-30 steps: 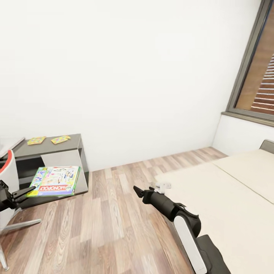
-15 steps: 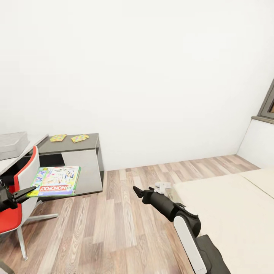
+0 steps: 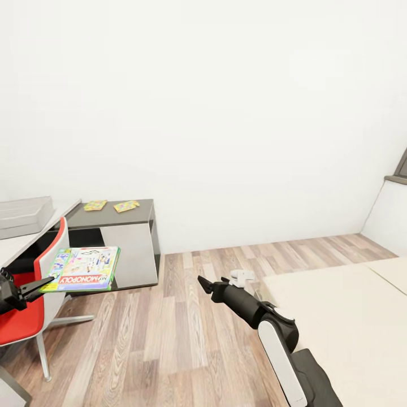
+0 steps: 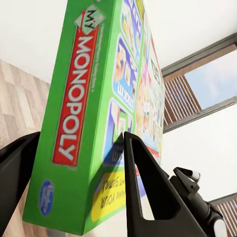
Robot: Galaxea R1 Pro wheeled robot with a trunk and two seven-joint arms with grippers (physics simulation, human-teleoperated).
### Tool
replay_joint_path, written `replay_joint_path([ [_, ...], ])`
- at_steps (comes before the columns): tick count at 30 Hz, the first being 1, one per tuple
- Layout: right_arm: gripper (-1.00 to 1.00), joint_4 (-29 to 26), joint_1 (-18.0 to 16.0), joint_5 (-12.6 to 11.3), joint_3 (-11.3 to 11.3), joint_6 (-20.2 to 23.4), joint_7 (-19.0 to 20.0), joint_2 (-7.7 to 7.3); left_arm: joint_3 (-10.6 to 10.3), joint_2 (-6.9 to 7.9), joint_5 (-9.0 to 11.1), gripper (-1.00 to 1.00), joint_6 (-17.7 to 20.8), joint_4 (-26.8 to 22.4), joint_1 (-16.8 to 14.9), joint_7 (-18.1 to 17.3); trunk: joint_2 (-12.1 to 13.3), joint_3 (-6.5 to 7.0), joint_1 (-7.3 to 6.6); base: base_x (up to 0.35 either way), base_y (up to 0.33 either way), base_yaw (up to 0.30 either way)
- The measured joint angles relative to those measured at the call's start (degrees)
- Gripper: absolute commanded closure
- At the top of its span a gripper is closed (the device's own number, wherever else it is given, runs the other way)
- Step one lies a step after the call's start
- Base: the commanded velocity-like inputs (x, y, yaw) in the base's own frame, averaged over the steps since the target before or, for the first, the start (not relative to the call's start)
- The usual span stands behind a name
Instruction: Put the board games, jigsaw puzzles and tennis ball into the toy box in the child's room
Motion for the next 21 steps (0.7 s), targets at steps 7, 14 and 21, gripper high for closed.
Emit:
replay_joint_path([
  [7, -1.0, 0.0, 0.0, 0.03, 0.05, -0.11, 0.26, -0.04, -0.01, 0.02, -0.01, 1.0, 0.01, 0.0, 0.0, 0.0, 2.81, 1.26, -1.54, 0.0, 0.0, 0.0],
  [14, -1.0, 0.0, 0.0, -0.01, 0.25, -0.06, 0.29, -0.01, -0.01, 0.04, 0.0, 1.0, 0.0, 0.0, 0.0, 0.0, 5.62, 2.52, -3.08, 0.0, 0.0, 0.0],
  [21, -1.0, 0.0, 0.0, -0.05, 0.26, -0.11, 0.22, -0.02, -0.01, 0.07, 0.02, 1.0, 0.03, 0.0, 0.0, 0.0, 8.43, 3.77, -4.62, 0.0, 0.0, 0.011],
])
